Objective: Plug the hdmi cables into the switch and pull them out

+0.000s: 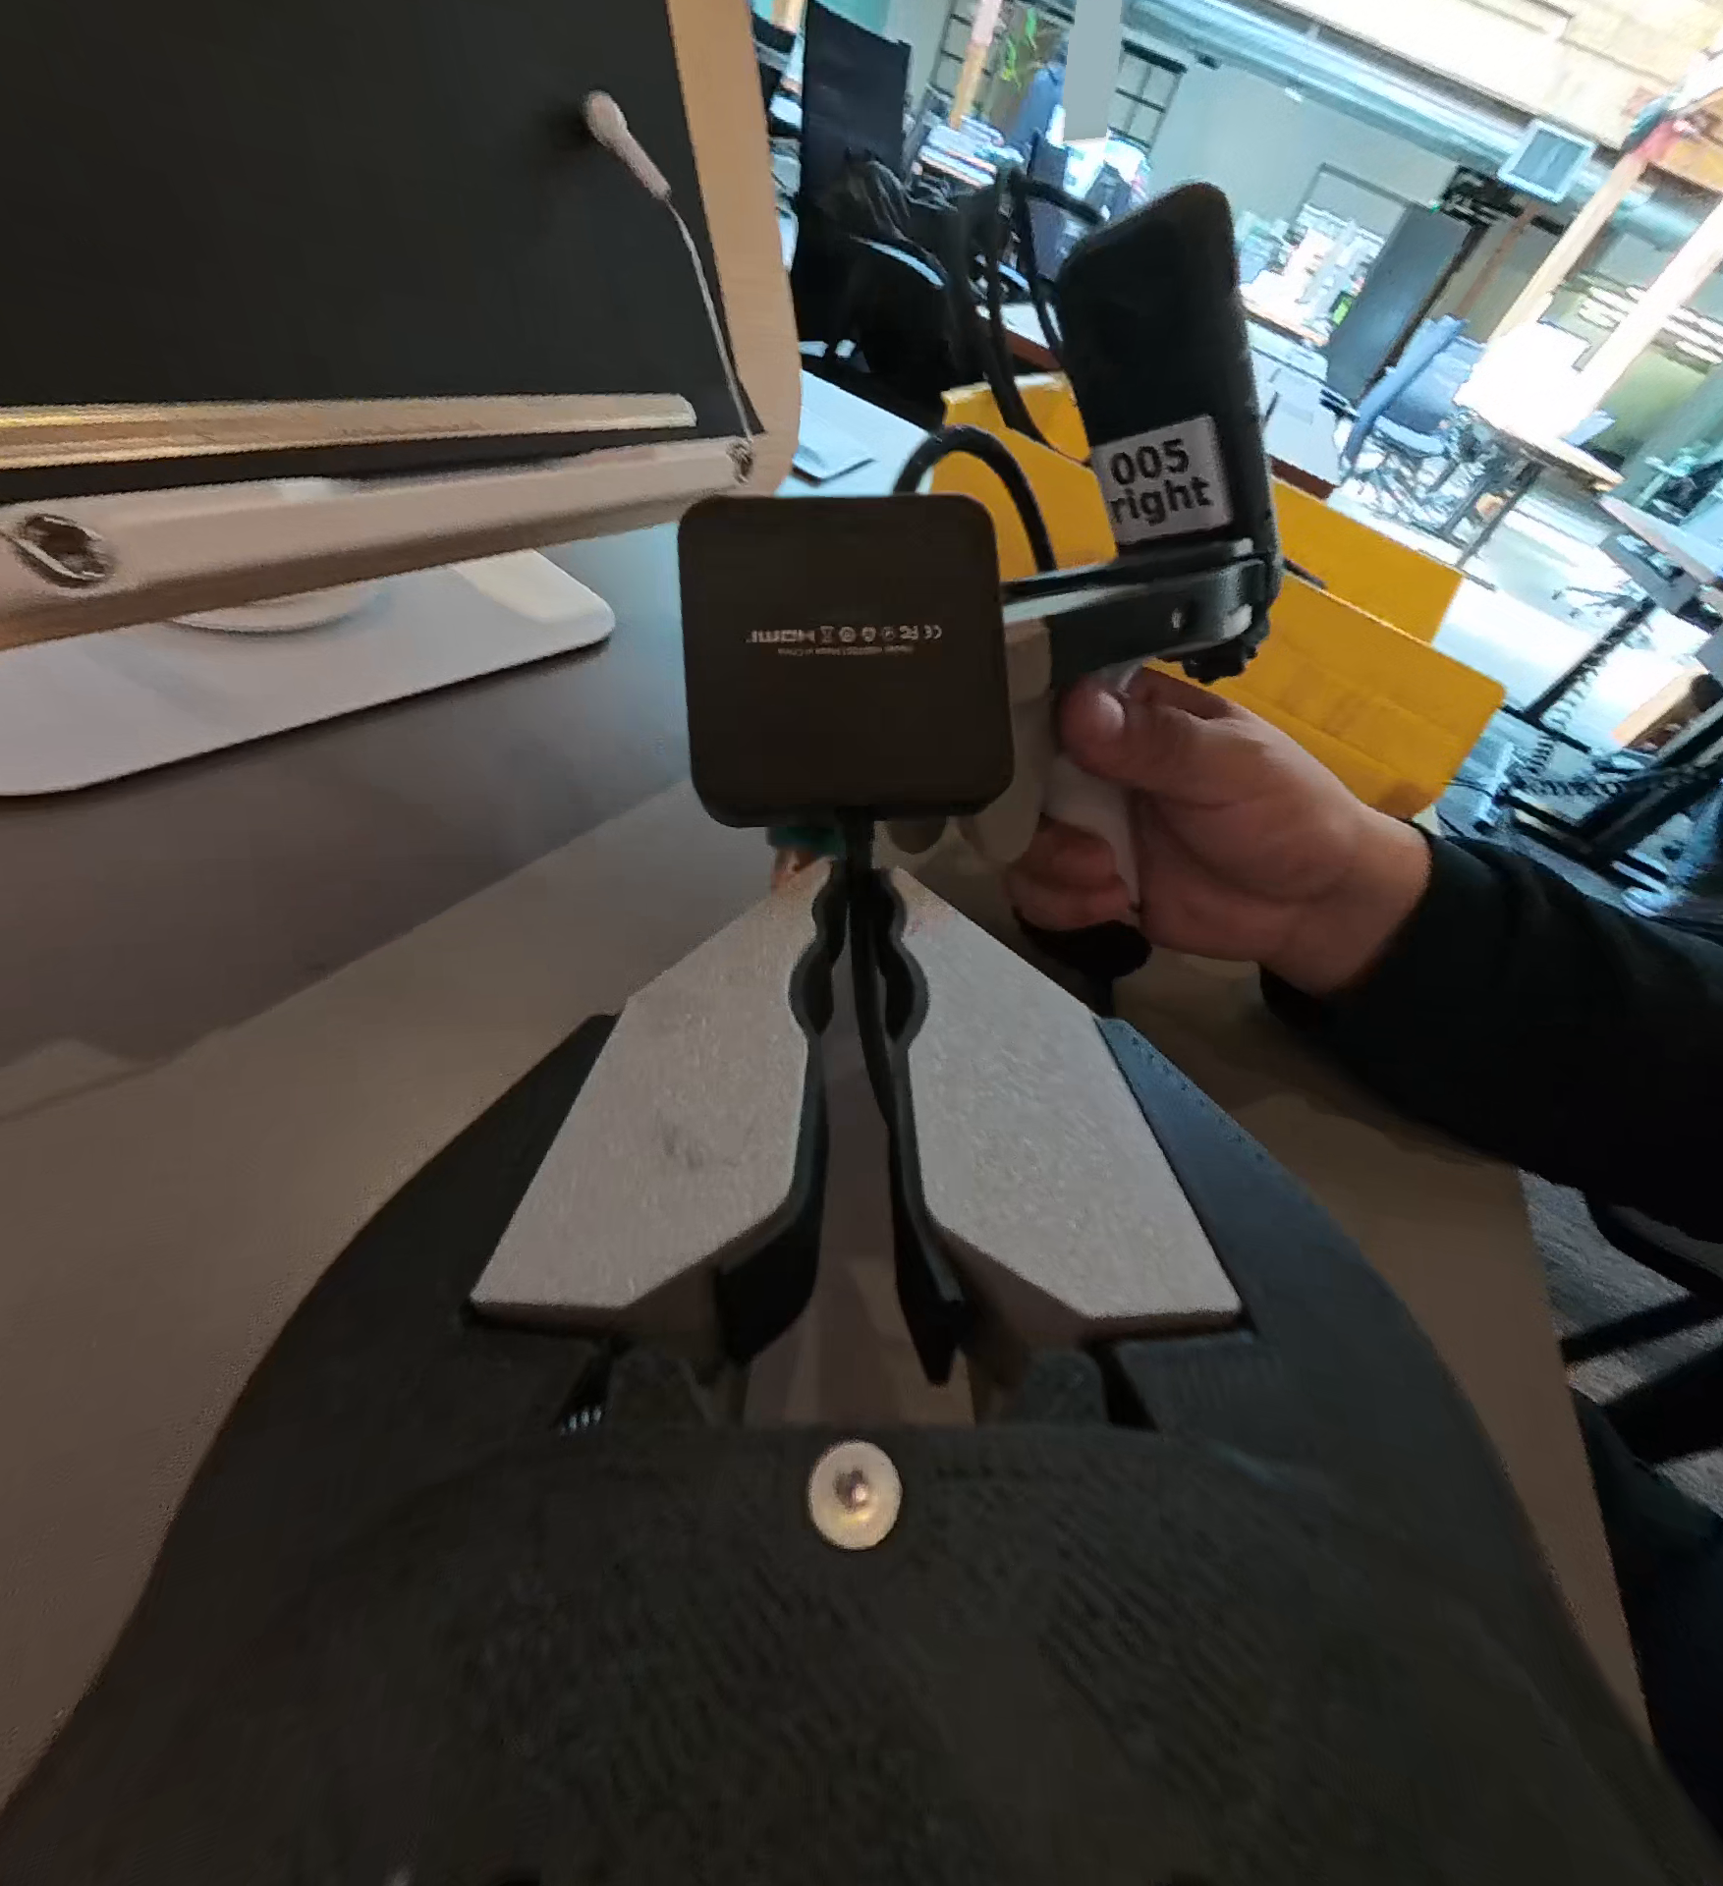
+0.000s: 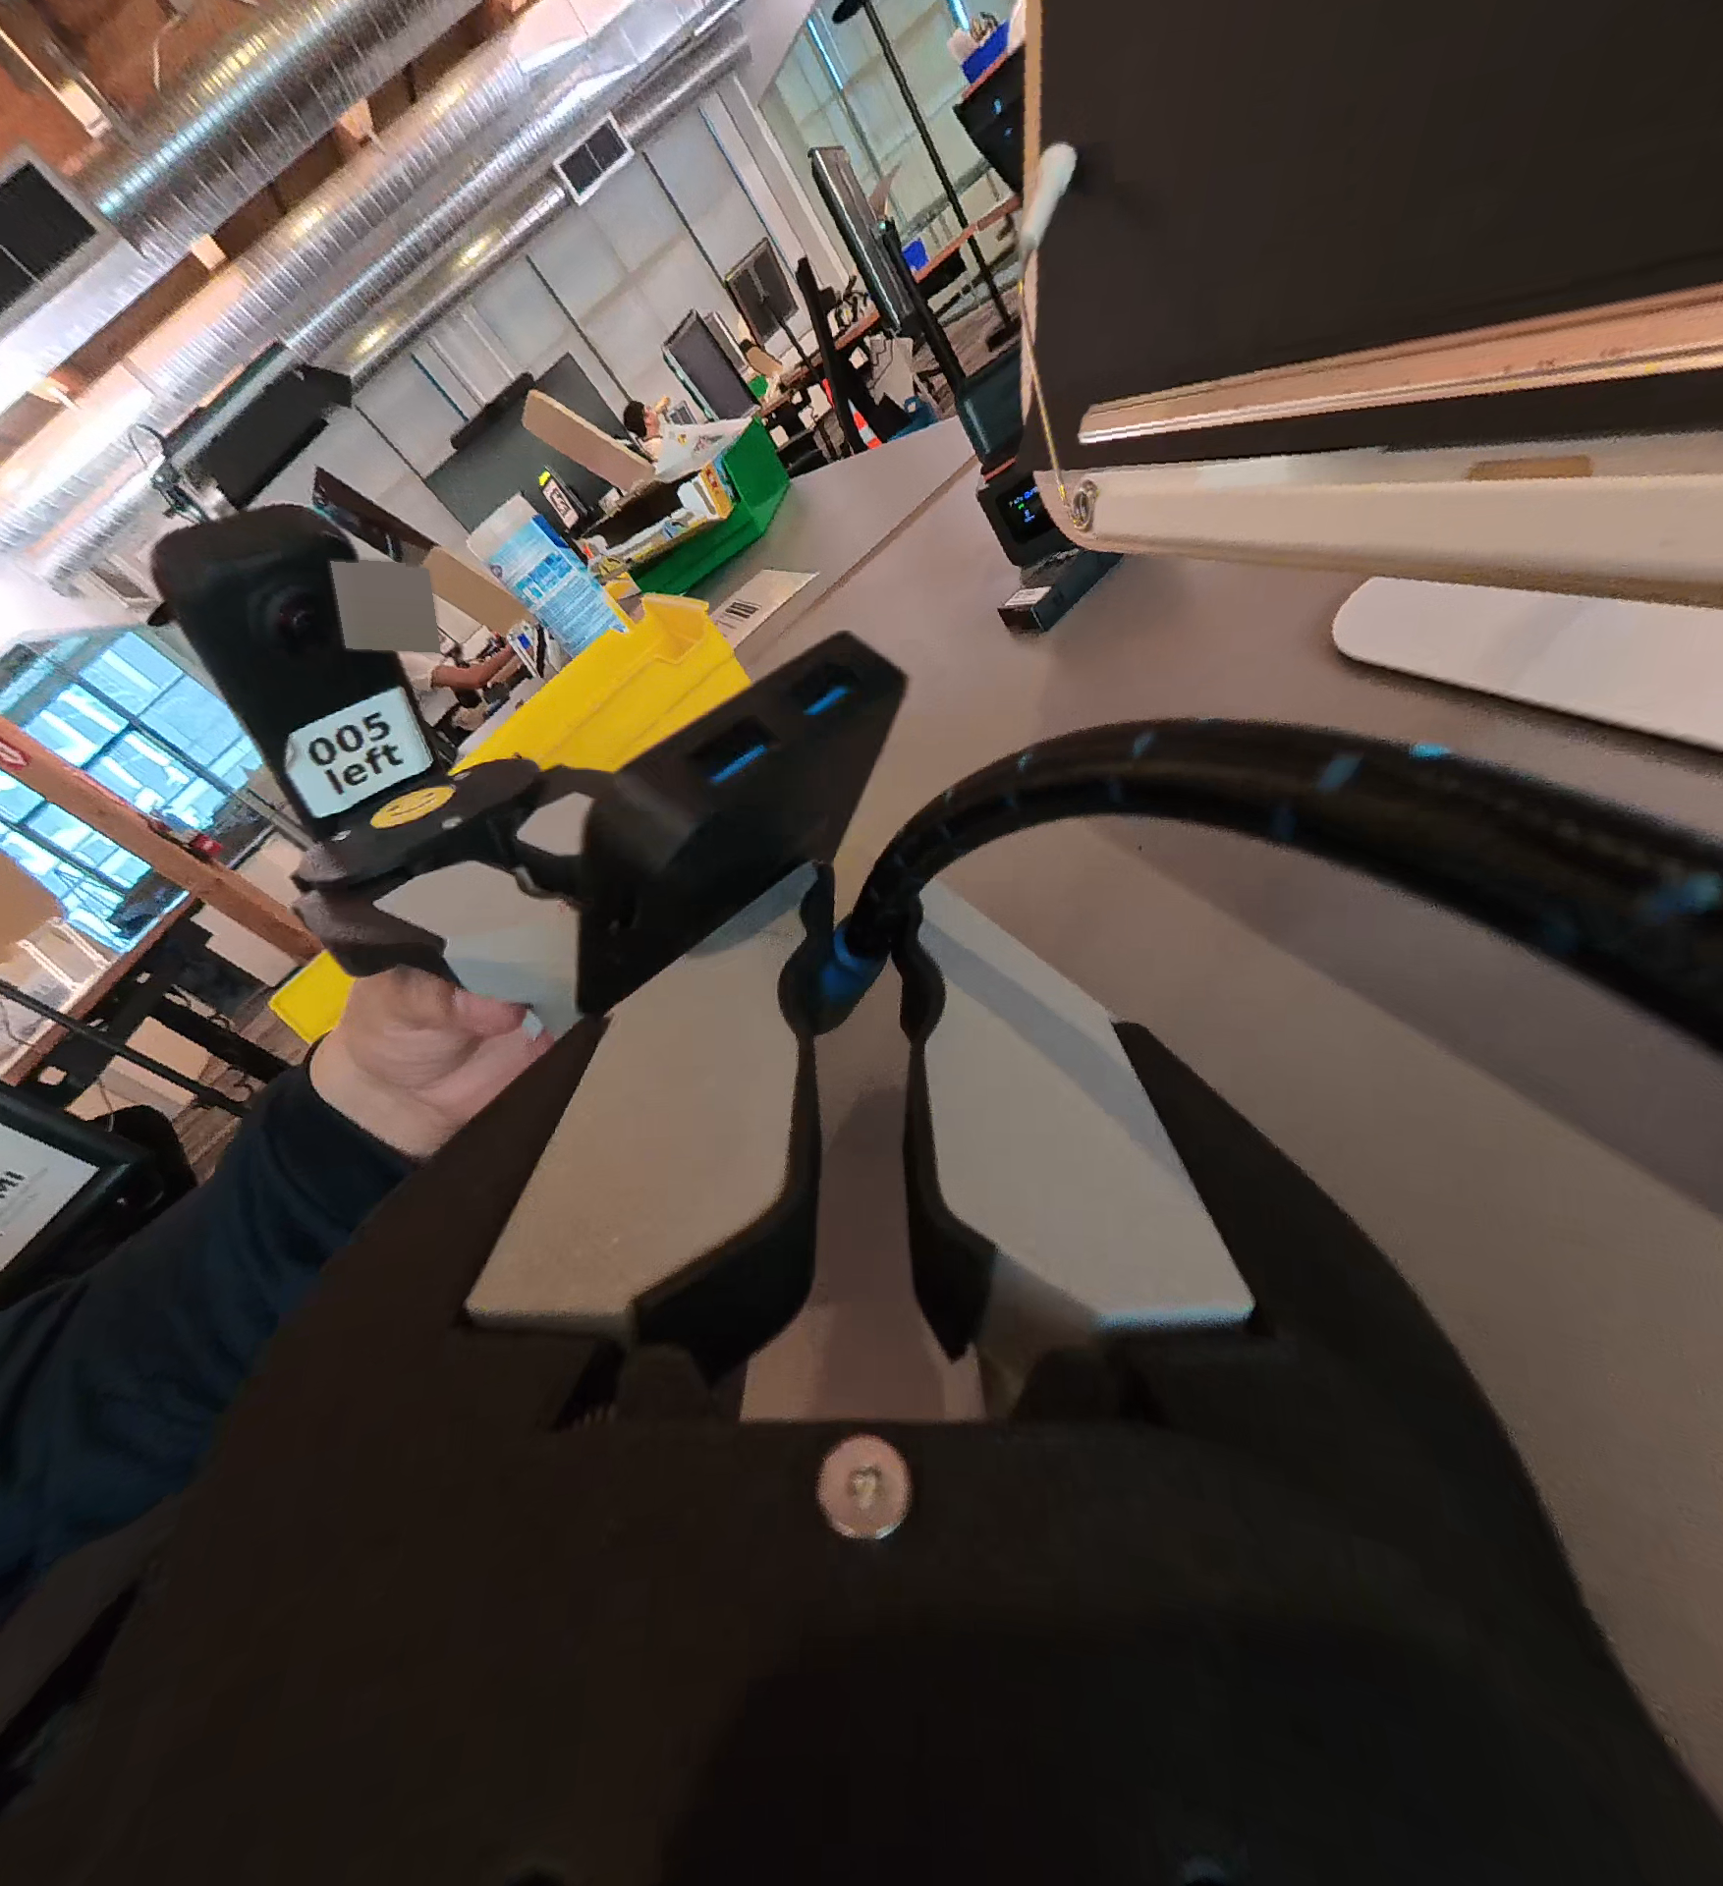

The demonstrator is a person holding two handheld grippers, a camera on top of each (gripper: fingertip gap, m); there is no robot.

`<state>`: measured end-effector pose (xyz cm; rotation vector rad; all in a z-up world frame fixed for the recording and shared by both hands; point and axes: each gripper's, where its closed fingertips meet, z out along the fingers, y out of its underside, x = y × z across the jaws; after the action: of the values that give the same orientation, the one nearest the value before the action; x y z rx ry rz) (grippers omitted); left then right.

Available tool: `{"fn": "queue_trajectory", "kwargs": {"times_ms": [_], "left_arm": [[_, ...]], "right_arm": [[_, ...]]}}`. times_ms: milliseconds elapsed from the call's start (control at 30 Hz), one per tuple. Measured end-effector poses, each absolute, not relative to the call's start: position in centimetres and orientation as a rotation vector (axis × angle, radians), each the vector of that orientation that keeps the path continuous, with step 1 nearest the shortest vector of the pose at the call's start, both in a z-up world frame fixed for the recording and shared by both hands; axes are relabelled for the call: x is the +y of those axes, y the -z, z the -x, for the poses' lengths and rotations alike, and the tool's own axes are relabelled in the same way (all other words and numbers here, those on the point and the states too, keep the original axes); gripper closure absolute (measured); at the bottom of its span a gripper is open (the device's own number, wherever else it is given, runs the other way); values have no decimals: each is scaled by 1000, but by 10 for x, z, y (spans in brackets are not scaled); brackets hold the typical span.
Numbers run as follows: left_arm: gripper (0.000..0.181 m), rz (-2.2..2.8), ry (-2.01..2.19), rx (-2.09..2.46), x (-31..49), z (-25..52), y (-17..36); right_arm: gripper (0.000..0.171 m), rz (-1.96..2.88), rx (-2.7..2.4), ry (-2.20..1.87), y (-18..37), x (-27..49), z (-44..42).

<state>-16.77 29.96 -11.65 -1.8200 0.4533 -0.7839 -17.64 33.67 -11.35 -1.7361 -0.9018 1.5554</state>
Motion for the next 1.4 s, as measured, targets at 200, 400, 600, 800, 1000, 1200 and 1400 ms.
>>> {"fn": "queue_trajectory", "kwargs": {"times_ms": [200,400,600,800,1000,1200,1400], "left_arm": [[178,1831,709,556,295,150,122],[178,1845,750,529,296,150,123],[175,1824,759,509,296,154,118],[167,1822,789,483,296,157,115],[171,1807,796,476,296,159,113],[171,1790,799,474,295,159,108],[168,1766,744,470,296,160,103]], "right_arm": [[164,1759,-927,-1565,120,333,180],[164,1774,-962,-1558,124,326,184],[164,1779,-962,-1616,125,322,185],[164,1778,-943,-1635,124,324,184],[164,1777,-909,-1725,122,321,185],[164,1778,-893,-1820,121,316,186],[164,1774,-897,-1876,119,312,187]]}}
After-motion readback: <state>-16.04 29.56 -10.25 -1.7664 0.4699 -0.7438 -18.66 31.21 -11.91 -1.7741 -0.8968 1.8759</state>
